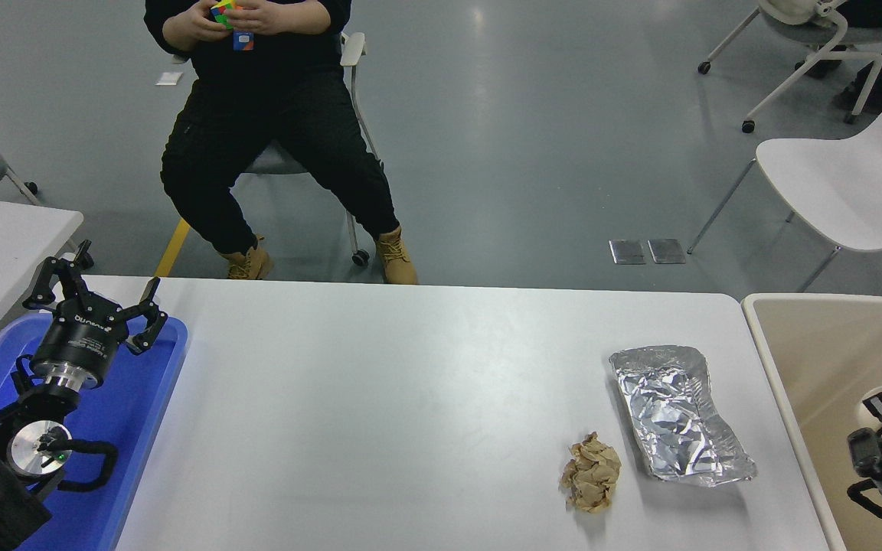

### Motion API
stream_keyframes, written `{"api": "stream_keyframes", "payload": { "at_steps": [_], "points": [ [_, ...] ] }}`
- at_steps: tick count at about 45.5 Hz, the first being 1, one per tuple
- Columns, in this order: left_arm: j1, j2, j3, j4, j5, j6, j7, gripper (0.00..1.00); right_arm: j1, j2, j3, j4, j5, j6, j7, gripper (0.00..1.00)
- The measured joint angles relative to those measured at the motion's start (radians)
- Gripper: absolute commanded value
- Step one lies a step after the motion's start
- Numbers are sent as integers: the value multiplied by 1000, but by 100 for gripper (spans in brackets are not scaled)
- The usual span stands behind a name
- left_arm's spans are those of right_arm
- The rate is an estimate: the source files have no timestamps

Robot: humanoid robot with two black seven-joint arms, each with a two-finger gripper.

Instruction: Clean the table surface

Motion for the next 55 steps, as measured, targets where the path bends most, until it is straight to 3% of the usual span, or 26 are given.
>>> {"api": "stream_keyframes", "payload": {
  "at_steps": [23, 55],
  "points": [
    [0, 0, 0, 0, 0, 0, -1, 100, 33, -12, 12, 14, 3, -12, 4, 99],
    [0, 0, 0, 0, 0, 0, -1, 100, 312, -192, 313, 219, 10, -7, 3, 99]
  ]
}}
